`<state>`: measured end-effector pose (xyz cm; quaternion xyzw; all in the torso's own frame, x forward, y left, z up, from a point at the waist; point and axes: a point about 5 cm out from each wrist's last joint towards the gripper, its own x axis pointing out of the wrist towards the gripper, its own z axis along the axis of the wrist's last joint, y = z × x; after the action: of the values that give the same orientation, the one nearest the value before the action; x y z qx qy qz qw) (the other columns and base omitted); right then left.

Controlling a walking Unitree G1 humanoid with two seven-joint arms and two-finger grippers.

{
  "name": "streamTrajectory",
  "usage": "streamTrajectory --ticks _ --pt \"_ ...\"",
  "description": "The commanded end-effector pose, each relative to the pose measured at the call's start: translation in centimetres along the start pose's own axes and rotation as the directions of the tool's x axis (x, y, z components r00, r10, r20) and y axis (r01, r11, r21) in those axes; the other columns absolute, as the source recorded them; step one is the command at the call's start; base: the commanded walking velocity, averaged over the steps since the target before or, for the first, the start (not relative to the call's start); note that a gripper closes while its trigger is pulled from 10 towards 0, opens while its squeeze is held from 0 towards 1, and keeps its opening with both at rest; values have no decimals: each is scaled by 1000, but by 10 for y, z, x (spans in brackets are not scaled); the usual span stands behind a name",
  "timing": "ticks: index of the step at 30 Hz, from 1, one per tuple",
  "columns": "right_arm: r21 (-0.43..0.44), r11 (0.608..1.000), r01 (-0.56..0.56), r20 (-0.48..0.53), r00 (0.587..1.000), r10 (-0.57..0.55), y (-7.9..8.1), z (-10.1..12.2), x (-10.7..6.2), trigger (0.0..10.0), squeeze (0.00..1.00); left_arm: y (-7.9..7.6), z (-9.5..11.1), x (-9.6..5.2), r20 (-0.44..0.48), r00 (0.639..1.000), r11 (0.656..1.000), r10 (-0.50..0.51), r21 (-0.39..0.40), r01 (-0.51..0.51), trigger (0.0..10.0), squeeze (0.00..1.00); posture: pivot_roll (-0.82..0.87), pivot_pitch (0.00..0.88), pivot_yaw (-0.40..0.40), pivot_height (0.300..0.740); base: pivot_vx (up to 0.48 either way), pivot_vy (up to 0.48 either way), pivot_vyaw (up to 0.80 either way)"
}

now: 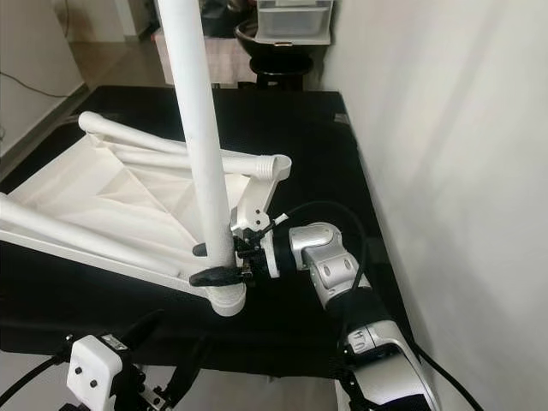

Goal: Building children table

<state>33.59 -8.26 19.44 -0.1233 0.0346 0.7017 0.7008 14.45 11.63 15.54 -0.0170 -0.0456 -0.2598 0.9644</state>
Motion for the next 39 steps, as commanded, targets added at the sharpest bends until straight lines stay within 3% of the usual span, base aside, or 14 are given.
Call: streamTrajectory --ticks 1,11,12,13,14,15,16,26,27,30,31,33,34,39 --pt "-11 1000 -18 3 1000 18 2 1 3 0 0 -2 -1 -1 -18 1000 1000 -12 -9 11 10000 0 69 181 -25 740 0 0 0" --pt "-6 960 279 47 959 -279 14 -5 -12 0 0 -1 -2 3 -7 1000 1000 -10 -13 10 10000 0 32 173 -41 740 0 0 0" --pt "62 868 492 79 865 -496 20 -8 -9 0 0 0 -2 3 -5 1000 1000 -10 -13 10 10000 0 29 173 -40 740 0 0 0" --pt "106 669 736 13 671 -741 29 -17 -11 0 0 2 -2 4 -4 1000 1000 -9 -12 9 10000 0 12 170 -32 740 0 0 0" --pt "106 669 736 13 671 -741 29 -17 -11 0 0 2 -2 4 -4 1000 1000 -9 -12 9 10000 0 12 170 -32 740 0 0 0" --pt "145 550 822 -31 559 -828 46 -23 -5 0 0 4 -3 5 -2 1000 1000 -12 -11 12 10000 0 5 168 -25 740 0 0 0" --pt "174 521 836 -34 534 -845 57 -24 3 0 0 5 -3 6 -1 1000 1000 -15 -12 15 10000 0 -1 166 -24 740 0 0 0" --pt "163 630 759 -26 642 -766 47 -25 15 431 0 8 -7 12 9 1000 1000 -9 -10 9 10000 0 8 128 -36 740 0 0 0" --pt "175 655 736 -37 669 -742 49 -24 17 10000 0 8 -7 12 10 1000 1000 -5 -10 5 10000 0 8 124 -38 740 0 0 0" --pt "190 686 703 -29 702 -711 52 -19 19 10000 0 8 -7 12 11 1000 1000 -3 -10 4 10000 0 7 121 -39 740 0 0 0" --pt "178 785 593 46 792 -609 55 -6 21 10000 271 7 -8 13 11 1000 1000 -9 -13 9 10000 0 6 118 -39 740 0 0 0" --pt "166 813 559 69 815 -575 56 -2 22 10000 271 7 -8 13 12 1000 1000 -11 -15 12 10000 0 6 118 -39 740 0 0 0" --pt "132 874 468 102 871 -481 59 3 20 10000 1000 6 -8 13 12 1000 1000 -15 -16 15 10000 0 9 117 -39 740 0 0 0" --pt "12 954 298 109 948 -298 50 9 11 10000 1000 4 -8 13 12 1000 1000 -18 -19 19 10000 0 19 121 -40 740 0 0 0"
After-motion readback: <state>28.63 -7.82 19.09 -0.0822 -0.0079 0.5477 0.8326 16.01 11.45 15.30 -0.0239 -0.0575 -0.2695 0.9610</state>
